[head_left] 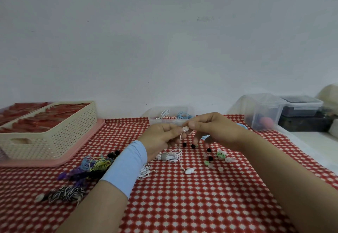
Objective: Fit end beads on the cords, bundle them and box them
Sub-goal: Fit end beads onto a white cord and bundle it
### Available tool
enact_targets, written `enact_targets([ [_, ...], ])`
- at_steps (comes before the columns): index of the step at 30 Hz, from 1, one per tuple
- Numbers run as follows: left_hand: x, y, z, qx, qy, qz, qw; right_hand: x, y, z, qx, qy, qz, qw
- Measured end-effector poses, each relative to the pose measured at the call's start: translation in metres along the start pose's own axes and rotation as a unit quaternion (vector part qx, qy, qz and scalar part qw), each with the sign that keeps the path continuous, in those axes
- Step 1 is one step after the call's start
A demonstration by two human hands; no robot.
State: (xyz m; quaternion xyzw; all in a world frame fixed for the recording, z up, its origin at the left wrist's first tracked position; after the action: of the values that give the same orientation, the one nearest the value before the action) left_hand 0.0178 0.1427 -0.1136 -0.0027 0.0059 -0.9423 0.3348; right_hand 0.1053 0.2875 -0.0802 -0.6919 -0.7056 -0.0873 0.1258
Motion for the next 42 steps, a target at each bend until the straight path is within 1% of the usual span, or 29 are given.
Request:
enact_targets([
  [3, -0.003, 0.0, 0.001, -0.008, 0.004, -0.02, 1.0, -0.002, 0.0, 0.003, -0.018, -0.035, -0.017, 0.999],
  [9, -0.005, 0.002, 0.0, -0.013, 0.004, -0.024, 1.0, -0.004, -0.002, 0.005, -0.013, -0.045, -0.001, 0.999],
  [15, -0.008, 0.004, 0.002, -0.011, 0.021, -0.043, 0.999, -0.004, 0.0, 0.005, -0.024, -0.06, -0.041, 0.997],
  [21, -0.009, 0.005, 0.003, -0.015, 0.009, -0.03, 0.999, -0.002, 0.0, 0.001, 0.001, -0.017, -0.01, 1.0],
  [25, -0.01, 0.004, 0.005, -0.019, 0.048, -0.03, 0.998, -0.002, 0.001, 0.001, -0.004, -0.045, -0.025, 0.999],
  [31, -0.008, 0.006, 0.005, -0.011, -0.003, -0.027, 1.0, -0.002, -0.001, 0.005, -0.008, -0.025, -0.006, 1.0],
  [33, -0.005, 0.006, 0.005, -0.014, -0.014, -0.013, 1.0, -0.002, -0.001, 0.004, -0.009, -0.014, -0.005, 1.0],
  [35, -0.002, 0.004, 0.006, -0.017, -0.053, 0.003, 0.998, 0.0, 0.0, 0.003, -0.014, -0.004, -0.008, 1.0],
  [37, 0.001, 0.002, 0.009, -0.022, -0.134, 0.017, 0.991, 0.002, 0.0, 0.003, -0.021, 0.013, -0.01, 1.0],
  [40, 0.004, 0.003, 0.019, -0.033, -0.267, 0.03, 0.963, 0.003, -0.003, 0.005, -0.027, 0.07, 0.0, 0.997],
  [42, 0.004, 0.005, 0.028, -0.047, -0.354, 0.024, 0.934, 0.001, -0.005, 0.006, -0.04, 0.117, -0.011, 0.992],
])
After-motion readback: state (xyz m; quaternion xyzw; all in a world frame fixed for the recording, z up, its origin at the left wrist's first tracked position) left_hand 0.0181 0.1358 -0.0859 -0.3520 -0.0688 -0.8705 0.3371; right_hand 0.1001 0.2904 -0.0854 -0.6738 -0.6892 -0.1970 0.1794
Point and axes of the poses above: each hand's wrist, its own y-axis away from the middle knuckle, its own x-axis out of the back of the hand, z = x × y, the point moved 5 cm from there along -y, towards the middle knuckle, and after that the axes turned 4 degrees about -z, right-handed, at the moved point
